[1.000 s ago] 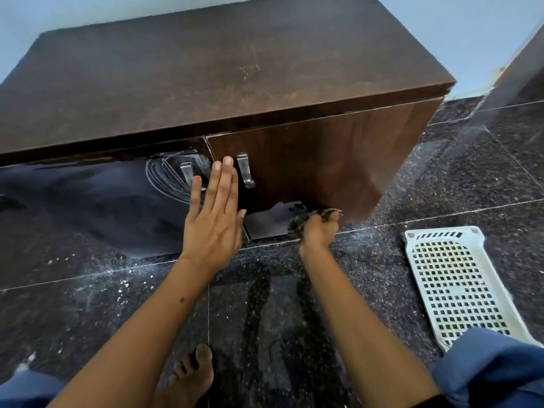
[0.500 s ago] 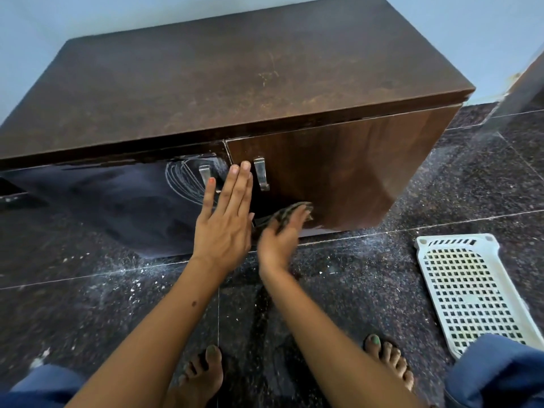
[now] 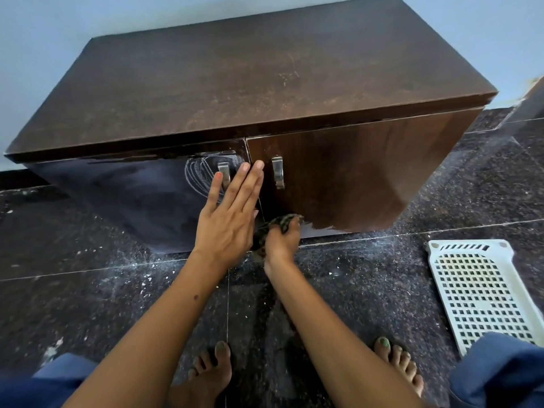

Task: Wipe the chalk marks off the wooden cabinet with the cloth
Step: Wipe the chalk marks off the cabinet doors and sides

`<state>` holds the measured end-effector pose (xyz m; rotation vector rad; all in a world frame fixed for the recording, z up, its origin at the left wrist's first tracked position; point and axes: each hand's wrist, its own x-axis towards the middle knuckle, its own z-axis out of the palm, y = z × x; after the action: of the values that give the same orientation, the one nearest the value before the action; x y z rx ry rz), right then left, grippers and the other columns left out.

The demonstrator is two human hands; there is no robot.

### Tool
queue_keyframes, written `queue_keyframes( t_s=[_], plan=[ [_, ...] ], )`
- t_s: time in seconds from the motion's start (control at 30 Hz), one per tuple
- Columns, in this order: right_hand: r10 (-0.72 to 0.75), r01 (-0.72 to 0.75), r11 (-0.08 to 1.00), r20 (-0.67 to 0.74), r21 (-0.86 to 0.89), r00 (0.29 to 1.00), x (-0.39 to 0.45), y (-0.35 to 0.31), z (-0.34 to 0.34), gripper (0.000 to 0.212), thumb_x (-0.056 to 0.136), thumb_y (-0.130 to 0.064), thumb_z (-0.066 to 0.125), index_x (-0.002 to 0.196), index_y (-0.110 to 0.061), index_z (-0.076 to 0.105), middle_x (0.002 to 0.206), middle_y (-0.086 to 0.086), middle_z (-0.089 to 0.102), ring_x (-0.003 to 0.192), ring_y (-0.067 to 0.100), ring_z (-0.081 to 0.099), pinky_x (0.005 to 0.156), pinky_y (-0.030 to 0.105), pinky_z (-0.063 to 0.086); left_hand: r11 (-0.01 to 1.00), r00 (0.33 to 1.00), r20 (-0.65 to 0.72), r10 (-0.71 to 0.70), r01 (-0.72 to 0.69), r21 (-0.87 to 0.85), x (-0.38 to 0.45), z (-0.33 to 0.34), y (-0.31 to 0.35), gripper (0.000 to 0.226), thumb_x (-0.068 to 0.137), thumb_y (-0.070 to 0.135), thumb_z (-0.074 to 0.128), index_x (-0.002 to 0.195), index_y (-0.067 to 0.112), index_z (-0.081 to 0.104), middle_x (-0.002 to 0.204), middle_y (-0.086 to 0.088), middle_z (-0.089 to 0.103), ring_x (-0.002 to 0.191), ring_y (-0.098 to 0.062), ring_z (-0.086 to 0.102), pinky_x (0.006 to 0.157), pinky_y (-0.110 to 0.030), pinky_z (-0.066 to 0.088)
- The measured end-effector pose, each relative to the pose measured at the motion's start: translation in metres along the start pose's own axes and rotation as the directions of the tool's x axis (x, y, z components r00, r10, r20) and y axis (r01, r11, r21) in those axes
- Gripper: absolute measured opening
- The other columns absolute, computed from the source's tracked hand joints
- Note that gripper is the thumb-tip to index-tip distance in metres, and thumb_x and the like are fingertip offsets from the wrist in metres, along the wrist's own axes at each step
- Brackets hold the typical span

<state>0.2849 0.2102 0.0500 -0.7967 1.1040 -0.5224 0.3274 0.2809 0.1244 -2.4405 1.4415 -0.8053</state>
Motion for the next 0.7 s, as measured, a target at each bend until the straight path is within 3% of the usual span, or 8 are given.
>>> queue_keyframes(
  t_s=[0.1,0.17,0.23,0.37,0.47,0.57,0.7],
  plan=[
    [0.060,-0.055,0.997,-0.091,0.056,0.994,0.016,-0.008,-0.013,0.058,0.094,0.001,0.040,0.147,-0.017,0.028,0.138,0.012,0.048,0.119,0.029,0.052,0.105,0.044,0.041,1.000,1.000,-0.011,0.001,0.000,0.016,-0.002,0.000,-0.002,0.062,0.097,0.028,0.031,0.151,0.007,0.008,0.159,-0.004,0.000,0.146,-0.020,0.001,0.116,-0.046,-0.008],
    [0.014,-0.003,0.997,-0.138,0.077,0.990,0.018,-0.013,-0.011,0.060,0.095,0.000,0.040,0.150,-0.017,0.022,0.145,0.008,0.041,0.125,0.026,0.047,0.109,0.037,0.036,1.000,1.000,-0.015,-0.002,0.002,0.018,-0.002,0.000,-0.002,0.063,0.097,0.028,0.033,0.151,0.007,0.008,0.158,-0.004,-0.001,0.146,-0.020,0.000,0.116,-0.046,-0.008],
    [-0.030,0.036,0.998,-0.097,0.059,0.995,0.008,-0.009,0.001,0.062,0.094,-0.001,0.041,0.150,-0.018,0.019,0.149,0.004,0.035,0.130,0.023,0.043,0.107,0.028,0.032,1.000,1.000,-0.010,-0.001,0.001,0.012,-0.003,0.001,-0.001,0.064,0.097,0.028,0.034,0.151,0.007,0.007,0.158,-0.005,-0.003,0.145,-0.021,-0.002,0.115,-0.046,-0.009],
    [0.046,-0.046,0.999,0.023,0.018,0.999,-0.004,0.012,0.015,0.062,0.093,0.001,0.042,0.149,-0.017,0.022,0.148,0.009,0.037,0.131,0.026,0.042,0.110,0.043,0.036,0.999,1.000,-0.021,0.003,-0.002,0.041,-0.003,0.001,-0.003,0.065,0.096,0.029,0.034,0.151,0.007,0.007,0.157,-0.004,-0.005,0.145,-0.020,-0.003,0.115,-0.046,-0.009],
    [0.143,-0.139,0.981,-0.022,0.137,0.989,0.002,0.002,0.005,0.057,0.093,0.006,0.037,0.146,-0.015,0.031,0.138,0.014,0.048,0.121,0.030,0.051,0.105,0.043,0.041,0.999,0.999,-0.030,0.021,-0.019,0.049,-0.005,0.001,-0.006,0.064,0.097,0.029,0.034,0.151,0.007,0.007,0.158,-0.004,-0.004,0.145,-0.019,-0.003,0.115,-0.046,-0.008],
    [0.055,-0.045,0.992,-0.088,0.120,0.995,0.003,-0.006,0.009,0.061,0.094,0.002,0.039,0.149,-0.019,0.022,0.147,0.008,0.039,0.130,0.026,0.043,0.111,0.040,0.034,0.999,1.000,-0.031,0.006,-0.005,0.050,-0.007,0.002,-0.009,0.064,0.096,0.028,0.036,0.151,0.007,0.010,0.158,-0.004,-0.001,0.145,-0.020,-0.003,0.115,-0.045,-0.007],
    [-0.008,0.004,0.996,0.055,0.084,0.998,-0.021,0.011,0.034,0.061,0.094,0.000,0.043,0.149,-0.020,0.024,0.143,0.008,0.044,0.127,0.025,0.047,0.108,0.044,0.038,0.996,0.999,-0.034,-0.010,0.013,0.085,-0.009,0.003,-0.013,0.067,0.095,0.027,0.041,0.151,0.008,0.010,0.156,-0.003,-0.003,0.143,-0.018,-0.003,0.114,-0.044,-0.007]
  ],
)
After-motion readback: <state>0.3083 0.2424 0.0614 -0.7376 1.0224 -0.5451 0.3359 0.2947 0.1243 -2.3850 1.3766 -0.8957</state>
